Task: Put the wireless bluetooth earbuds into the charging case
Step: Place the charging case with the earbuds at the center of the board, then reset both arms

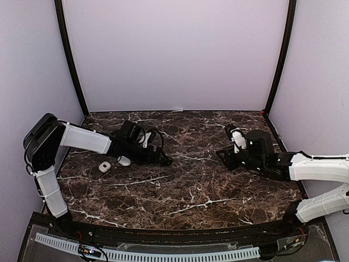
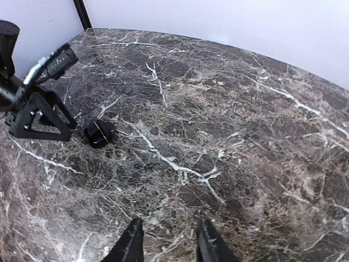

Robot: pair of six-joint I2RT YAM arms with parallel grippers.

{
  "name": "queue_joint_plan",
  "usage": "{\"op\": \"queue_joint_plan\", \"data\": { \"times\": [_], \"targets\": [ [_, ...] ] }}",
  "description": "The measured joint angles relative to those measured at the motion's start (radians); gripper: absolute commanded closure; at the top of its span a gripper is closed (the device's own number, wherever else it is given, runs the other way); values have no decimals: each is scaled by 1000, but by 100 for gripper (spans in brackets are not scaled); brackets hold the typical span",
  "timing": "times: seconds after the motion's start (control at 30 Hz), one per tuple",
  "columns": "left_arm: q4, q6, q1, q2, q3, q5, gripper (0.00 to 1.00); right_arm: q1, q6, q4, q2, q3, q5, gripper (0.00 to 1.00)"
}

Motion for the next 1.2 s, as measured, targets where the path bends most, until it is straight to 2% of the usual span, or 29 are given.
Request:
{"op": "queue_joint_plan", "data": {
  "times": [0.03, 0.1, 0.17, 0.2, 0.47, 0.57, 0.7, 0.87, 0.9, 1.0, 1.1, 1.2],
  "targets": [
    [-16, 3, 0, -24, -5, -19, 3, -4, -5, -3, -5, 0, 2, 54],
    [-46, 14, 1, -88, -23, -60, 3, -13, -13, -10, -13, 1, 7, 24],
    [-60, 24, 6, -157, -43, -100, 4, -26, -26, -21, -27, 2, 21, 4],
    [-64, 32, 12, -201, -60, -121, 4, -36, -38, -30, -43, 2, 32, 1],
    [-47, 77, 161, -500, -232, -274, 3, -140, -87, -17, -216, -3, 138, 0],
    [-21, 98, 189, -603, -304, -351, 3, -162, -91, 35, -258, -38, 190, 1],
    [56, 175, 194, -729, -394, -485, 2, -167, -121, 185, -289, -156, 273, 5],
    [304, 345, 204, -908, -597, -679, 1, -190, -243, 452, -284, -338, 277, 8],
    [309, 352, 206, -913, -603, -685, 1, -200, -261, 489, -280, -359, 269, 8],
    [456, 438, 255, -931, -685, -723, 1, -301, -298, 621, -250, -417, 199, 8],
    [569, 516, 308, -884, -734, -740, 1, -423, -304, 711, -201, -430, 121, 9],
    [690, 565, 354, -817, -783, -727, 1, -473, -311, 795, -140, -439, 72, 9]
  ]
}}
